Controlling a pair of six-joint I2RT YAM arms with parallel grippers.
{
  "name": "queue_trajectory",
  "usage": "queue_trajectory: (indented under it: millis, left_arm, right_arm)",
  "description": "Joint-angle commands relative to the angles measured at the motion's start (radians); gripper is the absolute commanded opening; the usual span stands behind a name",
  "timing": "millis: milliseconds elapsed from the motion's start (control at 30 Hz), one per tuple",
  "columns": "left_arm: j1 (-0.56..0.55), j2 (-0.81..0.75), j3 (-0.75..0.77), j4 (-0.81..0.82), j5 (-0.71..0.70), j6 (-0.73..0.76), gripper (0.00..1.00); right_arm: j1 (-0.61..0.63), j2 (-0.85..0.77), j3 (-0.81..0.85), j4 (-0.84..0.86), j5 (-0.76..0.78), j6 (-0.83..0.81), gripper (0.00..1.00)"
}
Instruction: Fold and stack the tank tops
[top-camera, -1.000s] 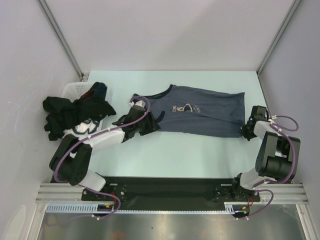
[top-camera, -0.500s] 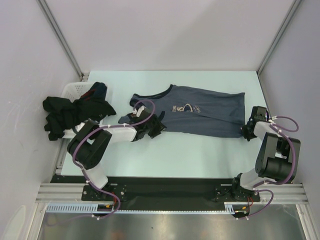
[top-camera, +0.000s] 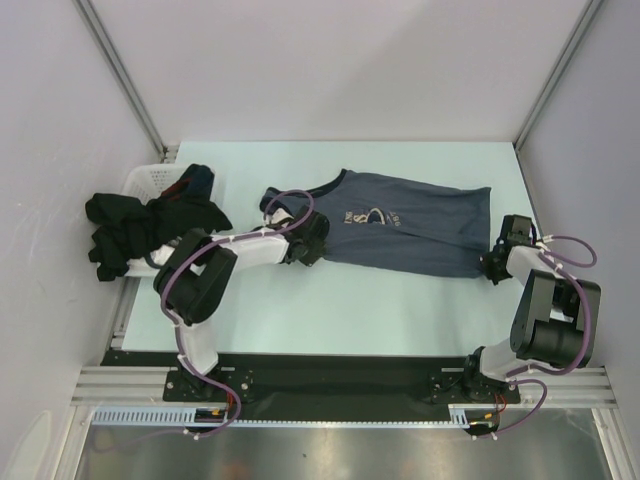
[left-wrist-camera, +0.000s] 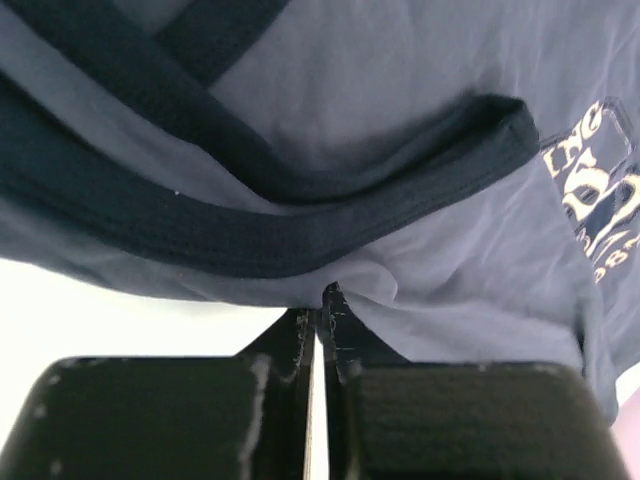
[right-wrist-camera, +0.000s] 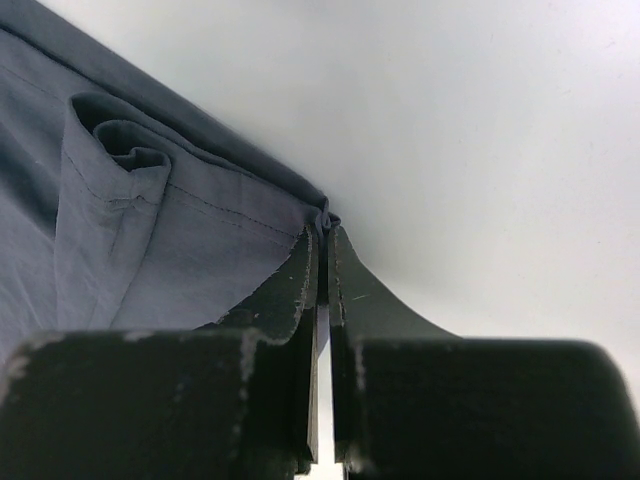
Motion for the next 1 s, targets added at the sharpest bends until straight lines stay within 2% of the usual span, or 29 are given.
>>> queue_trajectory:
  millis: [0, 167, 433, 633, 667, 767, 800, 833, 900, 967]
  left_arm:
    - [-0.006, 0.007, -0.007, -0.108, -0.065, -0.037, 0.00]
    - [-0.006, -0.088, -0.090, -0.151, -0.166, -0.058, 0.00]
    - [-0.002, -0.261, -0.283, -0.203, -0.218, -0.077, 0.00]
    - [-0.041, -0.390, -0.445, -0.171, -0.178, -0.083, 0.03]
    - [-0.049, -0.398, -0.451, -0.174, -0.178, -0.081, 0.07]
    - [-0.074, -0.417, -0.454, -0.150, -0.164, -0.040, 0.38]
    - [-0.078, -0.418, -0.431, -0.159, -0.175, 0.012, 0.60]
    - [-0.097, -0.417, -0.411, -0.186, -0.199, 0.018, 0.73]
    - [-0.112, -0.417, -0.341, -0.319, -0.252, 0.021, 0.99]
    - [-0.115, -0.435, -0.308, -0.381, -0.304, 0.093, 1.00]
  right_arm:
    - [0.008, -0.042, 0.003, -0.041, 0.034, 0.013, 0.00]
    - [0.037, -0.051, 0.005, -0.087, 0.049, 0.022, 0.00]
    - [0.241, -0.110, -0.072, -0.213, 0.091, 0.106, 0.00]
    - [0.242, -0.349, -0.170, -0.342, 0.185, 0.181, 0.00]
    - [0.241, -0.382, -0.175, -0.362, 0.204, 0.188, 0.00]
    - [0.230, -0.522, -0.180, -0.418, 0.255, 0.205, 0.07]
    - [0.222, -0.571, -0.183, -0.426, 0.264, 0.197, 0.34]
    - [0.219, -0.596, -0.184, -0.420, 0.270, 0.185, 0.49]
    - [0.212, -0.623, -0.178, -0.400, 0.279, 0.151, 0.61]
    - [0.193, -0.642, -0.134, -0.414, 0.319, 0.119, 0.67]
